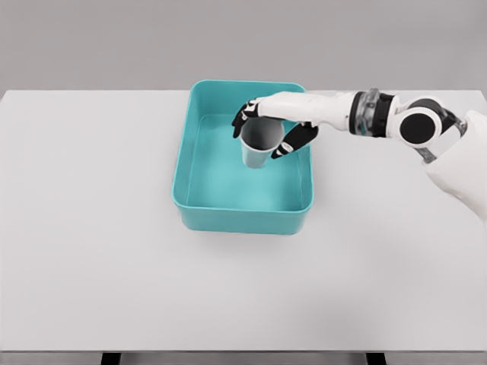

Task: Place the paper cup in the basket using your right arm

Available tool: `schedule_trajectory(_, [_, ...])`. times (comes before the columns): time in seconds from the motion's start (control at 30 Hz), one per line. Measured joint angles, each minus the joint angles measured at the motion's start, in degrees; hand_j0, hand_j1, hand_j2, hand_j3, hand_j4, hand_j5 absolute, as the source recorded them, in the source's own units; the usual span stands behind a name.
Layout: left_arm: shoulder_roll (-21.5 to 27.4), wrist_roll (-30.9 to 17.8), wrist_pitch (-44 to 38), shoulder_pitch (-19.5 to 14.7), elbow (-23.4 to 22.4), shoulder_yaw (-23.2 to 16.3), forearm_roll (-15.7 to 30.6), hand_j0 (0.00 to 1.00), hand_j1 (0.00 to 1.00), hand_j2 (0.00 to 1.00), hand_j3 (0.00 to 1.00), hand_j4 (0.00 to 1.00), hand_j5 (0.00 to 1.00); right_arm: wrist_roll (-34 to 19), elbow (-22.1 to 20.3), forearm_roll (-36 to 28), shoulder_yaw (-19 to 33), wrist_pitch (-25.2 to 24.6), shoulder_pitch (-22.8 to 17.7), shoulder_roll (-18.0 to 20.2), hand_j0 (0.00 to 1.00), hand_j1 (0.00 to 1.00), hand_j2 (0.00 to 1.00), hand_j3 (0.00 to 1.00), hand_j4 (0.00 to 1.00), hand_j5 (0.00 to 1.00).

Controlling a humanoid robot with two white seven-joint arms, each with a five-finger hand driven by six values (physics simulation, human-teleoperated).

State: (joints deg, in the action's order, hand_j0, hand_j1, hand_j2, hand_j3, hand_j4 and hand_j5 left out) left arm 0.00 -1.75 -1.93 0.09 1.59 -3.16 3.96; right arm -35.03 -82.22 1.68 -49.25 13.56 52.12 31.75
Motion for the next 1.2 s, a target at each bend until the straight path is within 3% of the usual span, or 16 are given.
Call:
schedule_trajectory(0.57, [0.00,0.00,0.01,0.00,0.01,0.00,0.00,1.00,1.00,1.00,1.00,1.00,1.00,0.00,5.33,1.48,-2.63,0.01,0.00,-4.38,0.65,0.65,0.65,0.65,0.65,0.65])
schedule_trajectory(0.67, [0.00,0.00,0.01,0.00,0.00,0.00,0.00,1.00,1.00,1.00,1.00,1.00,1.00,0.00,5.43,1.49,-2.84,0.03,0.00,-4.48,0.71,0.71,0.71,0.71,0.71,0.71])
schedule_trajectory(0.73, [0.00,-0.01,0.00,0.00,0.00,0.00,0.00,1.00,1.00,1.00,1.00,1.00,1.00,0.00,5.43,1.49,-2.93,0.04,-0.09,-4.50,0.86,0.86,0.86,0.86,0.86,0.86])
schedule_trajectory(0.83, [0.00,0.00,0.00,0.00,0.00,0.00,0.00,1.00,1.00,1.00,1.00,1.00,1.00,0.00,5.39,1.48,-2.97,-0.02,-0.09,-4.53,0.92,0.92,0.92,0.92,0.92,0.92])
schedule_trajectory(1.2, [0.00,0.00,0.00,0.00,0.00,0.00,0.00,1.00,1.00,1.00,1.00,1.00,1.00,0.01,4.96,1.52,-2.91,-0.05,0.09,-4.47,0.92,0.92,0.92,0.92,0.92,0.92])
